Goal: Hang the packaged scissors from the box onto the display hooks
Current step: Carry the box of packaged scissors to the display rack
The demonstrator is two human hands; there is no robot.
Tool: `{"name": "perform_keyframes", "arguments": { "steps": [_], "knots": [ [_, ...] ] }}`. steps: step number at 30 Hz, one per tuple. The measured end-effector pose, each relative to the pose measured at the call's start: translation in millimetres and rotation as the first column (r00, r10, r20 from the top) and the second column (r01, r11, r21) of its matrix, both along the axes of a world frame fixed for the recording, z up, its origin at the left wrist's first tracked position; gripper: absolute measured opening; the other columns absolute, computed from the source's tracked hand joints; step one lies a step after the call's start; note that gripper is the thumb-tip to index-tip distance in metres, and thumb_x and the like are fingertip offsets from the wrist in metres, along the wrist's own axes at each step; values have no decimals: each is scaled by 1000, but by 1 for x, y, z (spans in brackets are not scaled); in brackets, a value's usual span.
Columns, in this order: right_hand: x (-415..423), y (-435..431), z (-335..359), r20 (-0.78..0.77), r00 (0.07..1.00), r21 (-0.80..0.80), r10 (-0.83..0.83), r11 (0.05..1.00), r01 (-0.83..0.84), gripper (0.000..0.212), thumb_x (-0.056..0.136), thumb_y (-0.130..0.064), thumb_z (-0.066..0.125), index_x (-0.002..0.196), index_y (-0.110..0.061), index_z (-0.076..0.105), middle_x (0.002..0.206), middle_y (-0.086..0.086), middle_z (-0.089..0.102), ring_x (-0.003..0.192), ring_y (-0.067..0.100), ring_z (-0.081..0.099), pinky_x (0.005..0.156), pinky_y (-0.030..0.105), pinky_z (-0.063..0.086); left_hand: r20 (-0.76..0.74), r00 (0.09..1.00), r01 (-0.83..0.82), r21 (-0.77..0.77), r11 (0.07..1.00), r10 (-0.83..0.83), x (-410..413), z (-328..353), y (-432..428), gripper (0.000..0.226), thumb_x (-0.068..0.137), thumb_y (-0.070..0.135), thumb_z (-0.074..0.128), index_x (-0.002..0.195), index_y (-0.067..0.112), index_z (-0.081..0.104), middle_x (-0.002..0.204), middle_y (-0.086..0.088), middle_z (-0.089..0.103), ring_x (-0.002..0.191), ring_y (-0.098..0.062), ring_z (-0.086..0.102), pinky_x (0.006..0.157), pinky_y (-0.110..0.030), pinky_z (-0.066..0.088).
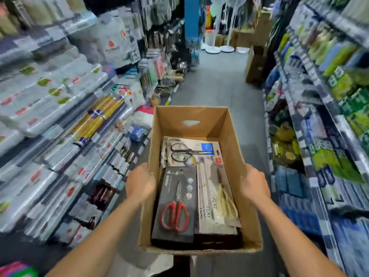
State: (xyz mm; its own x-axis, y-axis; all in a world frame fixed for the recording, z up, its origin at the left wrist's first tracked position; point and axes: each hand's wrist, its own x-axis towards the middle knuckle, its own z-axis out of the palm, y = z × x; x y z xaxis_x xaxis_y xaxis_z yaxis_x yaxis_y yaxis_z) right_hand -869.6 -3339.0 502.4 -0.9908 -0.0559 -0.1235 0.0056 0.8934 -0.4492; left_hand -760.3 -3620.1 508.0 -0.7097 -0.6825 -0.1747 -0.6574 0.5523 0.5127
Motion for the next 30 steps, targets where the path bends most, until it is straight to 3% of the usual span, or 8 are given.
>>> {"name": "perform_keyframes", "arguments": {
  "steps": [4, 11, 13, 15, 16, 21, 26, 30],
  "knots": [
    [-110, -23, 8, 9, 1000, 0, -22, 1000, 22, 34, 90, -9, 34, 114, -18, 56, 103, 14, 66, 78, 32, 55, 64, 33, 44, -2, 1000, 25, 11, 1000, -25, -108, 7, -20, 21, 90, 14, 45, 103, 17, 62, 82, -7, 70, 78, -30, 68, 69, -38, 57],
    [-305, -49, -2, 44, 995, 8, 89, 996, -89, 22, 94, -25, 35, 101, -26, 56, 94, 5, 66, 76, 30, 55, 62, 35, 45, 21, 995, -100, 61, 993, 99, -273, -2, -29, 22, 96, 16, 48, 113, 17, 62, 83, -2, 70, 73, -22, 66, 68, -32, 54],
    [-363, -64, -9, 82, 987, 10, 137, 990, -138, 18, 95, -30, 36, 93, -24, 53, 89, 4, 61, 76, 29, 53, 64, 34, 45, 35, 986, -166, 41, 985, 164, -319, -15, -34, 22, 95, 16, 47, 109, 21, 63, 81, 0, 68, 66, -17, 62, 60, -29, 55],
    [-425, -78, -21, 109, 980, -8, 167, 986, -168, 19, 95, -27, 37, 94, -20, 55, 92, 7, 63, 75, 29, 52, 67, 36, 49, 42, 971, -238, 57, 970, 235, -367, -33, -39, 24, 97, 14, 47, 115, 17, 63, 87, -1, 66, 57, -7, 53, 39, -11, 40],
    [-456, -84, -25, 116, 974, -9, 195, 981, -196, 20, 94, -23, 38, 99, -18, 57, 96, 11, 65, 77, 30, 54, 67, 36, 49, 36, 962, -271, 86, 959, 269, -391, -40, -39, 23, 98, 12, 47, 115, 13, 62, 82, 2, 62, 55, -3, 48, 37, -11, 37],
    [-593, -120, -41, 130, 903, 39, 410, 908, -418, 32, 91, -8, 39, 119, -11, 54, 107, 23, 64, 100, 43, 57, 74, 37, 44, 52, 900, -435, 73, 897, 432, -488, -70, -43, 14, 96, 15, 50, 103, 13, 62, 81, -1, 57, 73, -19, 54, 60, -28, 36],
    [-699, -179, -86, 155, 854, 60, 496, 858, -510, 40, 92, -7, 38, 129, -18, 47, 106, 18, 65, 100, 41, 59, 79, 47, 54, 37, 825, -564, 128, 816, 564, -566, -105, -64, 7, 95, 9, 51, 93, 11, 58, 77, -3, 56, 71, -20, 53, 59, -29, 33],
    [-771, -237, -132, 196, 799, 71, 569, 804, -590, 37, 93, -10, 37, 128, -21, 44, 102, 15, 65, 89, 37, 63, 77, 51, 56, 79, 773, -633, 145, 760, 629, -625, -153, -94, 13, 97, 10, 49, 103, 7, 60, 77, -5, 56, 67, -19, 51, 57, -29, 33]
  ]
}}
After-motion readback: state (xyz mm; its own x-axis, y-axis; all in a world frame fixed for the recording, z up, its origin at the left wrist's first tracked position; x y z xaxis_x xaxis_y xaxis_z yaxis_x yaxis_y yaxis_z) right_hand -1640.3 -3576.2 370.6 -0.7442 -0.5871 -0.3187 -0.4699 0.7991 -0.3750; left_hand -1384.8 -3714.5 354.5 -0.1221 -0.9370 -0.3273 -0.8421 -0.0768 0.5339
